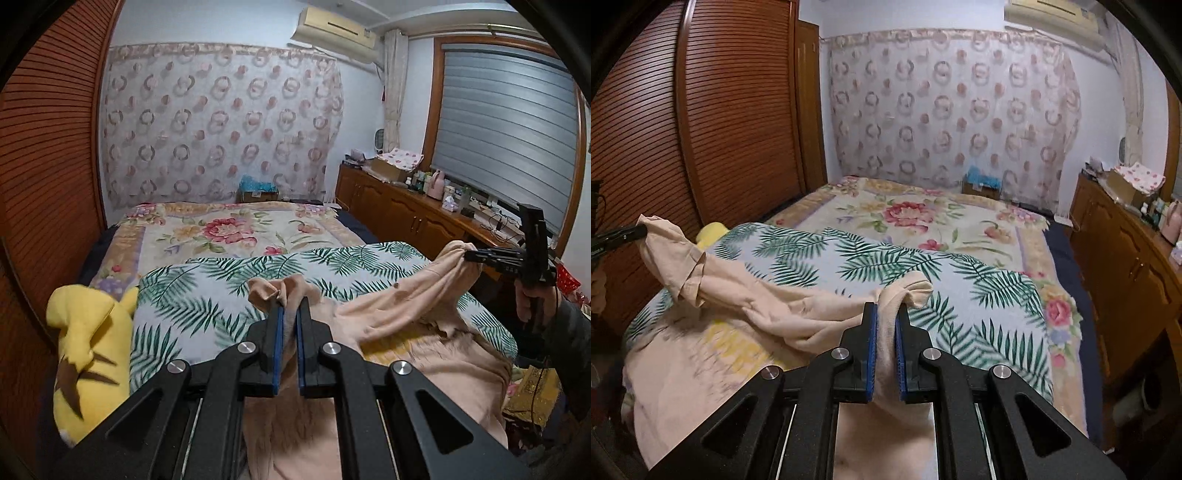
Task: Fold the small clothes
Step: 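Grasp the hem with the left tool while the right tool grasps the hem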
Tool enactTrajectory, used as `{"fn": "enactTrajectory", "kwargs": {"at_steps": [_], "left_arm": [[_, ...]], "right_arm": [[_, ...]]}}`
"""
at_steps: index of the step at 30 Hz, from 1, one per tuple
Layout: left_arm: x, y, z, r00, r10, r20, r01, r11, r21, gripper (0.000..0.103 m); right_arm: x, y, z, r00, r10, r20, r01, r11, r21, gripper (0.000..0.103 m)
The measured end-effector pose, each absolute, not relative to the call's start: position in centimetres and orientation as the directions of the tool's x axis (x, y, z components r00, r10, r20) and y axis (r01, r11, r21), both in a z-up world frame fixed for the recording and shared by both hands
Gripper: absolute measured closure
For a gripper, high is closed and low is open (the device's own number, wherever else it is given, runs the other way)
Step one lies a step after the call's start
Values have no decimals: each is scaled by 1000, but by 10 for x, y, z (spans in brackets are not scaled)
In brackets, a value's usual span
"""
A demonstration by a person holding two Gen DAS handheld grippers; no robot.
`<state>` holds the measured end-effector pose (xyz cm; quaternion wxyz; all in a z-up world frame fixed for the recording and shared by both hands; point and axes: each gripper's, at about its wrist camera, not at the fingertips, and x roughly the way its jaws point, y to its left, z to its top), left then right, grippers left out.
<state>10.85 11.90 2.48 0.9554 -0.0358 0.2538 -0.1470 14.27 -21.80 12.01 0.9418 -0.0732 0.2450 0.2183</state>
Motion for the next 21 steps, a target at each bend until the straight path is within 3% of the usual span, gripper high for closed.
{"fn": "enactTrajectory", "kwargs": {"at_steps": [13, 17, 21], "left_arm": [[-15, 157, 2, 851, -252, -460, 163, 961, -226, 96], [-28, 157, -15, 829, -232, -508, 132, 965, -225, 96], [-23, 152, -44, 782, -209, -587, 111, 974, -199, 96]], "right_arm": [[-3, -266, 118, 768, 411, -491, -453, 891, 37, 94], [-32, -276, 111, 754, 418, -506, -449, 891, 66, 94], [-35, -276, 86, 717, 388, -578, -430, 900, 71, 94]]}}
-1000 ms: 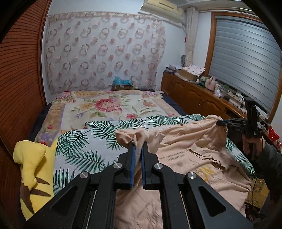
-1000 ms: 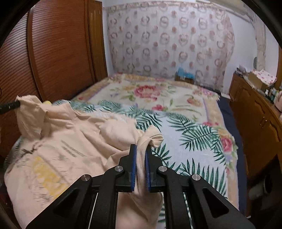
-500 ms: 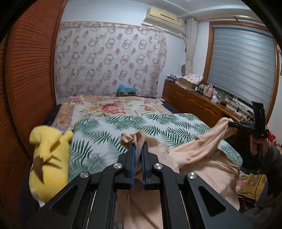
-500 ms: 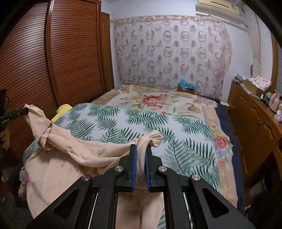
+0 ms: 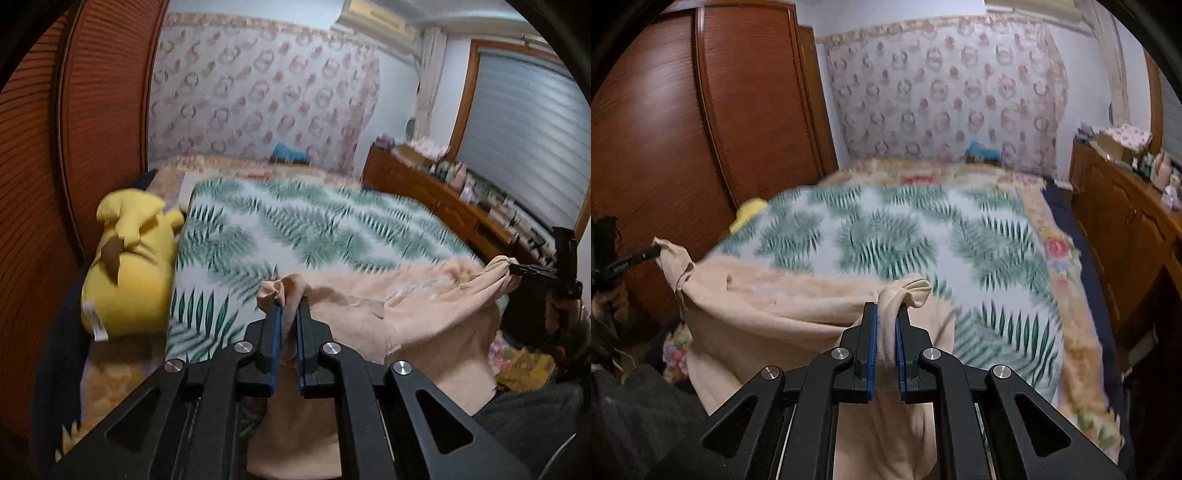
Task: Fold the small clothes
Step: 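Grasp the hem with the left tool while the right tool grasps the hem, then lift the hem and fold it toward the collar, then open both tools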
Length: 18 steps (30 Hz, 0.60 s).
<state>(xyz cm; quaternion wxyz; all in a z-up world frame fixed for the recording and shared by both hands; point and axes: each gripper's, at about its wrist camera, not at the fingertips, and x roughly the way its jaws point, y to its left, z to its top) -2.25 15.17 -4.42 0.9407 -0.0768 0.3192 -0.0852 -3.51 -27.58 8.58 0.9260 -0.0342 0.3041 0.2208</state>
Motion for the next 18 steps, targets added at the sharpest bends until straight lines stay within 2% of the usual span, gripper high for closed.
{"fn": "enactTrajectory", "kwargs": {"at_steps": [4, 9, 14, 15, 17, 18], "left_arm": [[-23, 154, -58, 756, -199, -623, 95, 976, -197, 96], [-28, 155, -54, 759, -193, -621, 97, 978, -185, 95], [-29, 157, -41, 790, -162, -591, 80, 984, -162, 73], [-28, 159, -38, 799, -156, -580, 73, 984, -164, 62], [-24, 161, -32, 811, -155, -564, 74, 984, -165, 49], [-19, 161, -29, 812, -145, -565, 66, 985, -158, 34]], "right_arm": [[-28, -277, 63, 690, 349, -634, -403, 913, 64, 94], [-22, -279, 53, 662, 335, -671, -391, 917, 71, 94], [-18, -285, 59, 658, 342, -671, -391, 916, 83, 94], [-22, -286, 60, 659, 343, -669, -392, 916, 83, 94], [-21, -284, 61, 662, 342, -667, -394, 916, 78, 91], [-23, -284, 61, 667, 336, -665, -393, 917, 69, 87]]}}
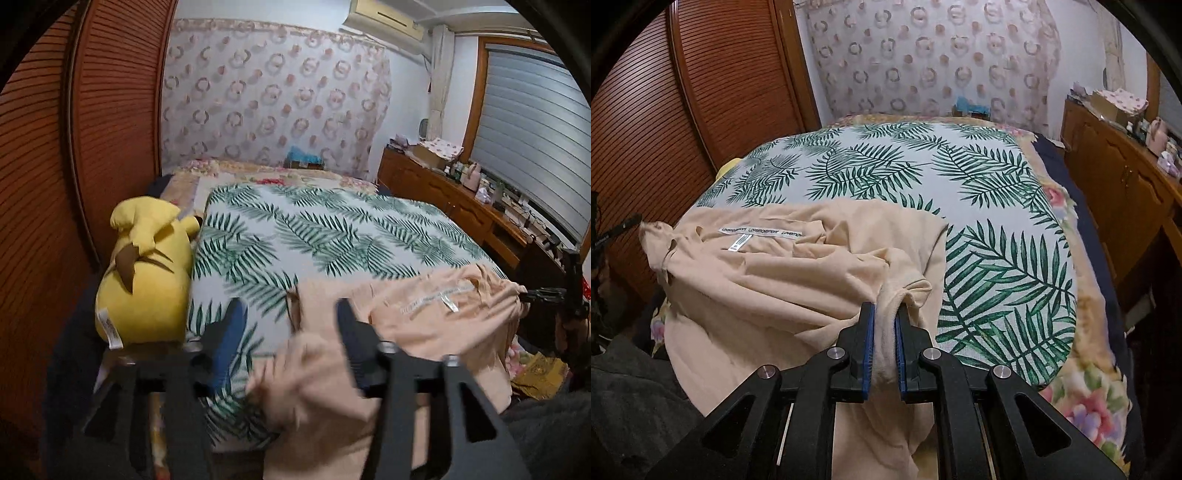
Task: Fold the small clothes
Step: 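Lift the hem and fold it toward the collar, then open both tools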
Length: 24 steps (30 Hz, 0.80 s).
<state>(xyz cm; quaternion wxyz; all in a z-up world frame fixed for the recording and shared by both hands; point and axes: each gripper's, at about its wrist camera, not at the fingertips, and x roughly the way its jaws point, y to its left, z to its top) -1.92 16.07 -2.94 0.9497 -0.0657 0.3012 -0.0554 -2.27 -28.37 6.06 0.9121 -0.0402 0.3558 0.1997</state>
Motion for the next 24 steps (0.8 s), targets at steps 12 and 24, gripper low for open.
{"fn": "enactTrajectory", "kwargs": {"at_steps": [12, 24], "left_arm": [[44, 150, -36, 775, -185, -604, 100, 980, -172, 22], [84, 136, -57, 724, -176, -666, 93, 983, -159, 22]], "right_arm": [[-11, -283, 83, 743, 265, -615, -352, 936, -23, 51], [54, -258, 67, 717, 323, -617, -389, 921, 29, 42]]}}
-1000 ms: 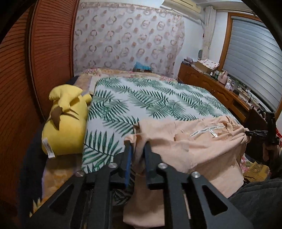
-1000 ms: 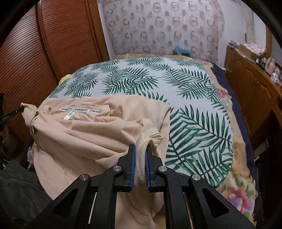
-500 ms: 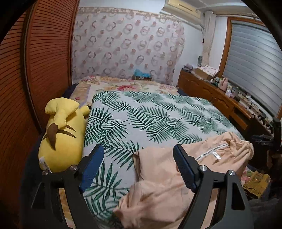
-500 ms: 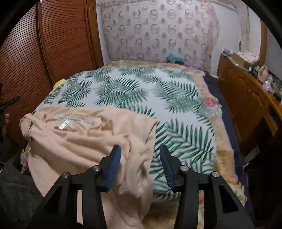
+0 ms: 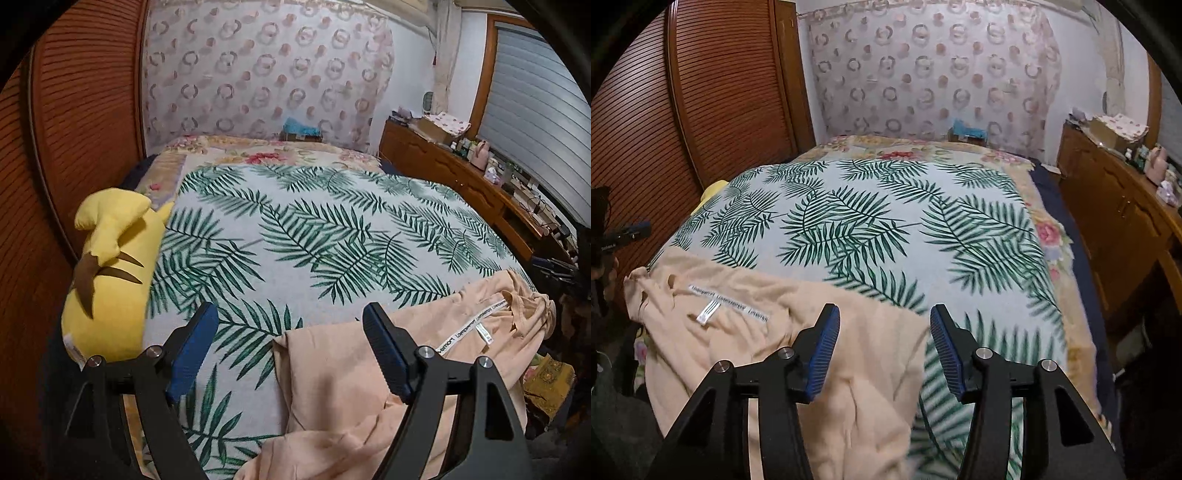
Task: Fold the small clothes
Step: 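Lift the hem and fold it toward the collar, then open both tools, then move both open tools onto the edge of the peach T-shirt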
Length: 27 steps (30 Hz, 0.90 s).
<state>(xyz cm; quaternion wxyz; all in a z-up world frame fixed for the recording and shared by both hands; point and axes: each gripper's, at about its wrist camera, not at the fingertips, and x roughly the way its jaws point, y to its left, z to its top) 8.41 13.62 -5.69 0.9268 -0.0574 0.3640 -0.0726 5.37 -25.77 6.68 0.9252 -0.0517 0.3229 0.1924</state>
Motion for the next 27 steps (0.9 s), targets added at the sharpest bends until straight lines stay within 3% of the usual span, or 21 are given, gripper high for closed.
{"fn": "enactTrajectory", "kwargs": {"at_steps": [2, 7, 23, 27], "left_arm": [[87, 135, -63, 709, -189, -679, 102, 981, -167, 23], [90, 137, -86, 658, -225, -719, 106, 972, -208, 45], [86, 134, -104, 633, -233, -738, 97, 970, -224, 48], [86, 127, -104, 631, -237, -739, 111, 970, -216, 67]], "right_arm": [[65, -256, 61, 709, 330, -624, -391, 920, 43, 34], [89, -250, 44, 683, 314, -660, -382, 923, 44, 33], [105, -244, 28, 628, 316, -711, -396, 916, 57, 33], [103, -243, 26, 624, 327, -710, -408, 911, 60, 33]]}}
